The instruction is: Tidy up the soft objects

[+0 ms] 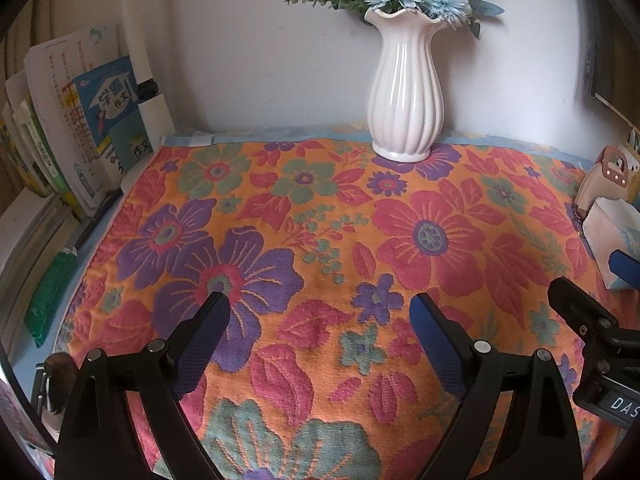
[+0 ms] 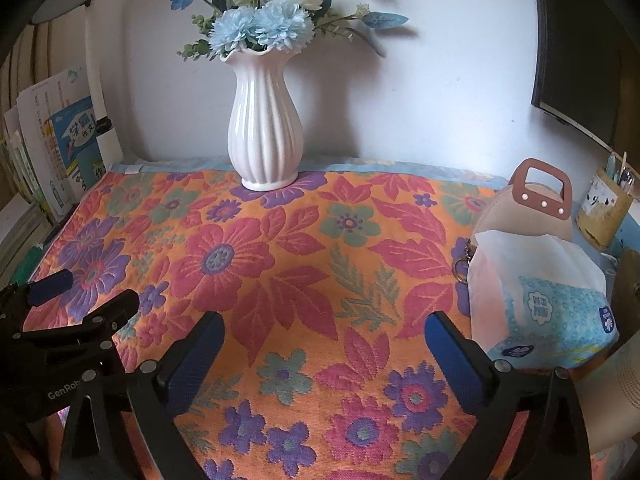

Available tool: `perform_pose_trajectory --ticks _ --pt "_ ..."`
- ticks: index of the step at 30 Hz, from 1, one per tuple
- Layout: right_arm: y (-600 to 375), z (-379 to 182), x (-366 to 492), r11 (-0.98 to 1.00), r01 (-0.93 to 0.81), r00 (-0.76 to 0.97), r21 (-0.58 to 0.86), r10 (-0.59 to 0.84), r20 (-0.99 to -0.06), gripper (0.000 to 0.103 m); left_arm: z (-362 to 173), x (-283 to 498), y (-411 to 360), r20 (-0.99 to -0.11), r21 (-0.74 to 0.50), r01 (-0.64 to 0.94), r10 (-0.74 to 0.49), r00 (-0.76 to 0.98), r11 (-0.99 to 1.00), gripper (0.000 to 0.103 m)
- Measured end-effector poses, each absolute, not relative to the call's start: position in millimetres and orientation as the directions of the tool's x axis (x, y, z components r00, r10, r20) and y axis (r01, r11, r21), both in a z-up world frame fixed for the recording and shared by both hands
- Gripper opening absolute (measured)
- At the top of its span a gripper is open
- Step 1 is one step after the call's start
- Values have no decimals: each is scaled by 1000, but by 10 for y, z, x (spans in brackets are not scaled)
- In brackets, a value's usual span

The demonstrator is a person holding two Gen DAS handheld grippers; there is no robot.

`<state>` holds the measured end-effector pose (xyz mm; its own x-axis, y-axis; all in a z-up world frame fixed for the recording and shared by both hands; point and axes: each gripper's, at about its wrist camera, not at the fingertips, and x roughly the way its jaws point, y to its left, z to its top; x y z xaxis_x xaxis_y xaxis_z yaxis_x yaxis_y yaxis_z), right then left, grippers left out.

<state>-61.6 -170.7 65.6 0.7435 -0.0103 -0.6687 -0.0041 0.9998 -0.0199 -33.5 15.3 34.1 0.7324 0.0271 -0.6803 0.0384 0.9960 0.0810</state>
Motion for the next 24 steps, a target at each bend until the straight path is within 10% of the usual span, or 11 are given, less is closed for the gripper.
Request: perform_pose_trajectory --ticks 24 --pt "-1679 627 -584 999 -9 735 -48 -25 -677 100 319 -321 144 -688 81 53 18 725 995 91"
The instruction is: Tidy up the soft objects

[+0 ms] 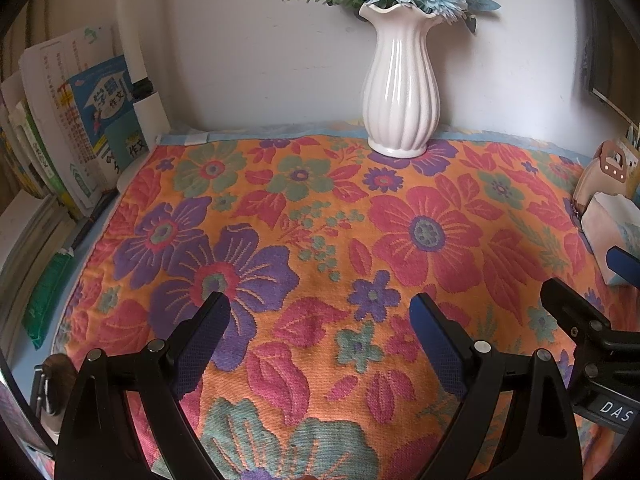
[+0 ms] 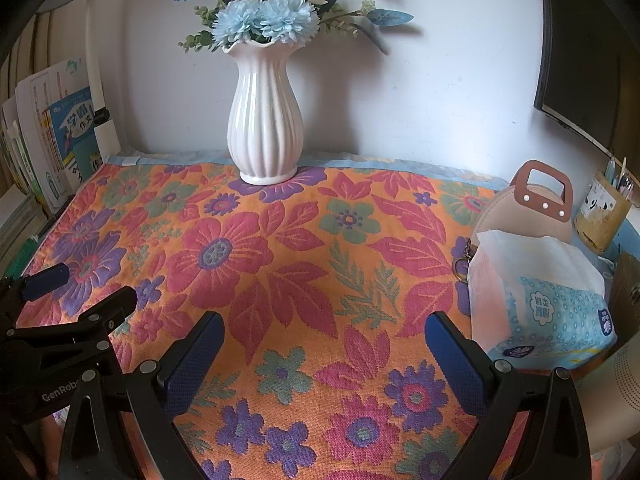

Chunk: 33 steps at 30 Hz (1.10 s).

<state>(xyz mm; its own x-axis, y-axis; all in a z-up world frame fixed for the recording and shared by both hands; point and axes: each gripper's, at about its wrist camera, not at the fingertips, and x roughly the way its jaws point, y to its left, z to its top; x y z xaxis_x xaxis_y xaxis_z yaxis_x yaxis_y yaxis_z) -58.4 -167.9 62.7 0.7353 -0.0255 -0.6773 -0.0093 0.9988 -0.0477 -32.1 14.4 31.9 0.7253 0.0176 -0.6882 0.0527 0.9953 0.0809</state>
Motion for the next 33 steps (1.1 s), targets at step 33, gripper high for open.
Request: perform_pose_trajectory --ticks 33 --pt "-1622 599 -564 997 -24 726 -72 -32 -687 100 324 -286 176 -697 73 54 12 717 996 91"
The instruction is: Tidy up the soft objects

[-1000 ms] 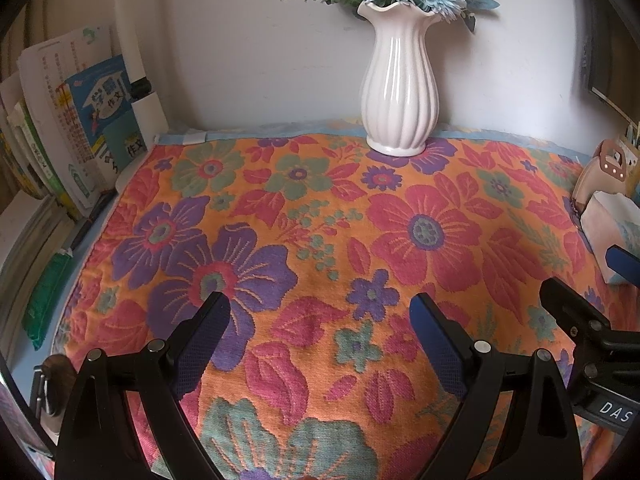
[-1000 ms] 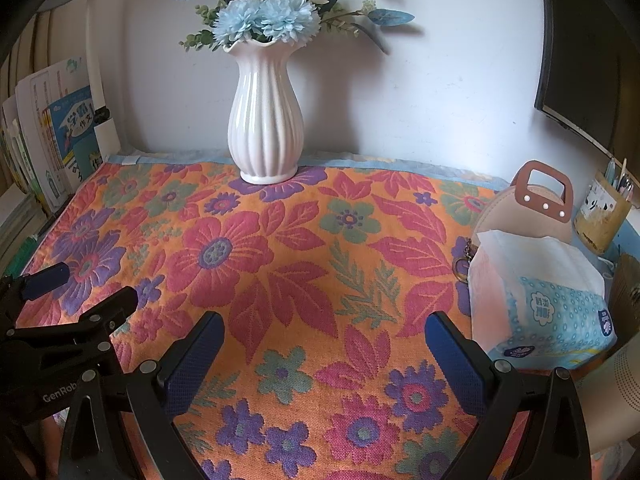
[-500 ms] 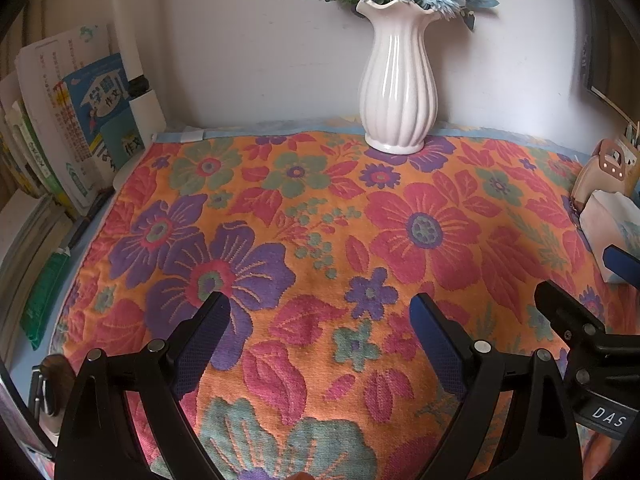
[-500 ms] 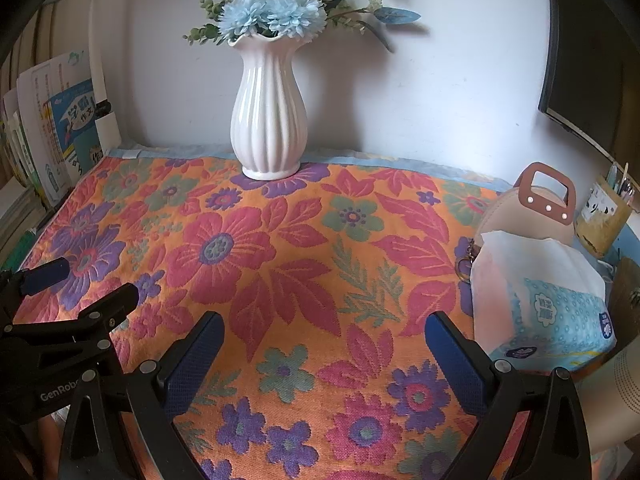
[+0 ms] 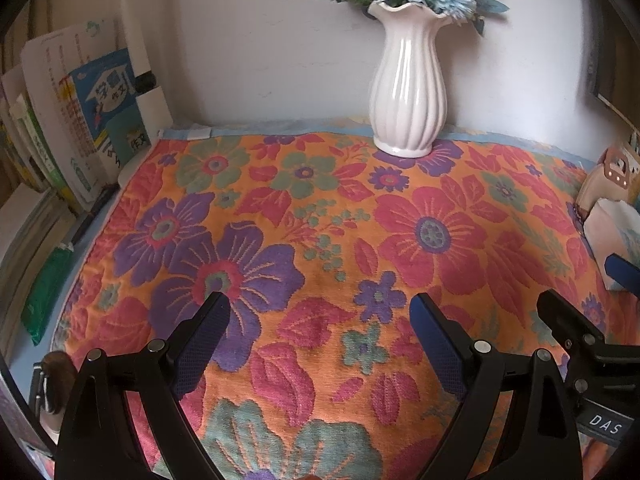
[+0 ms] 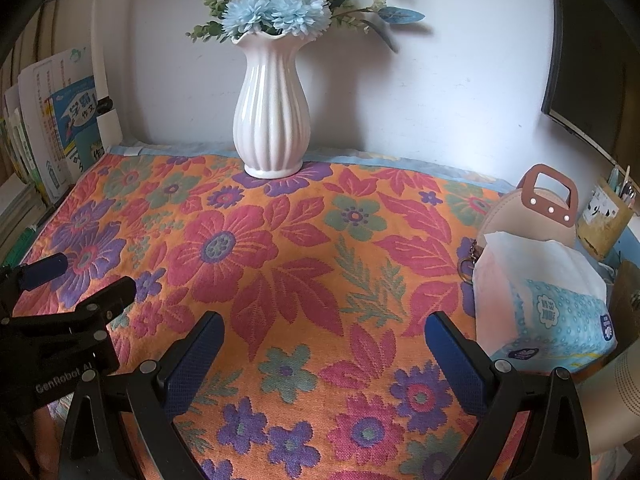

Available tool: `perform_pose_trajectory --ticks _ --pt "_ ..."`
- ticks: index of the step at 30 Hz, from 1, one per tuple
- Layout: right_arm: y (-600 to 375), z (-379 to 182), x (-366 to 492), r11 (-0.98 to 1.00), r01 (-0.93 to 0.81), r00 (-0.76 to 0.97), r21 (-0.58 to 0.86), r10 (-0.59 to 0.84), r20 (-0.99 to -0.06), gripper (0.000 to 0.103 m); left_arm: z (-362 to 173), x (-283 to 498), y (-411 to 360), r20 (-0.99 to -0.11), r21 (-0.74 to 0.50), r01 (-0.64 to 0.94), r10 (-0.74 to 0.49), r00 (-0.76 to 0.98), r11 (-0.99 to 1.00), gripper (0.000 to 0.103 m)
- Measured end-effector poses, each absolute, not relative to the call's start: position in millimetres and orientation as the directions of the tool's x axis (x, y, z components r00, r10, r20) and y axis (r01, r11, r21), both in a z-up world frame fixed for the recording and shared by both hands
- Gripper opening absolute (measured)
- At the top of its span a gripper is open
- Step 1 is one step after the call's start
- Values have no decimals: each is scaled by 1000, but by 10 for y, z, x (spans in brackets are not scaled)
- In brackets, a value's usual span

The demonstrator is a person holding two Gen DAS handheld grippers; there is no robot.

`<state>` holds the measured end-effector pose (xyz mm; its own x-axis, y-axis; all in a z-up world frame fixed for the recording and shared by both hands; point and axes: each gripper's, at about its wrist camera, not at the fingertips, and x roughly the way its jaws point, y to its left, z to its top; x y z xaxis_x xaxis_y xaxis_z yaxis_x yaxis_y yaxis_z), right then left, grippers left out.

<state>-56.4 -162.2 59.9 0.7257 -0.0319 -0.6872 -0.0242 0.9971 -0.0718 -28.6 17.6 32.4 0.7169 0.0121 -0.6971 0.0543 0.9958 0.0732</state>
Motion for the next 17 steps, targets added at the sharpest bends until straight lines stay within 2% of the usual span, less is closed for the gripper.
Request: perform_pose_trajectory --ticks 13,17 --pt "-1605 594 -564 996 -28 724 -79 -35 -689 100 324 -262 230 -702 52 44 5 713 998 91" --pt "-1602 593 -564 996 -28 724 -81 -35 -689 100 379 -318 269 -663 47 29 10 749 998 91"
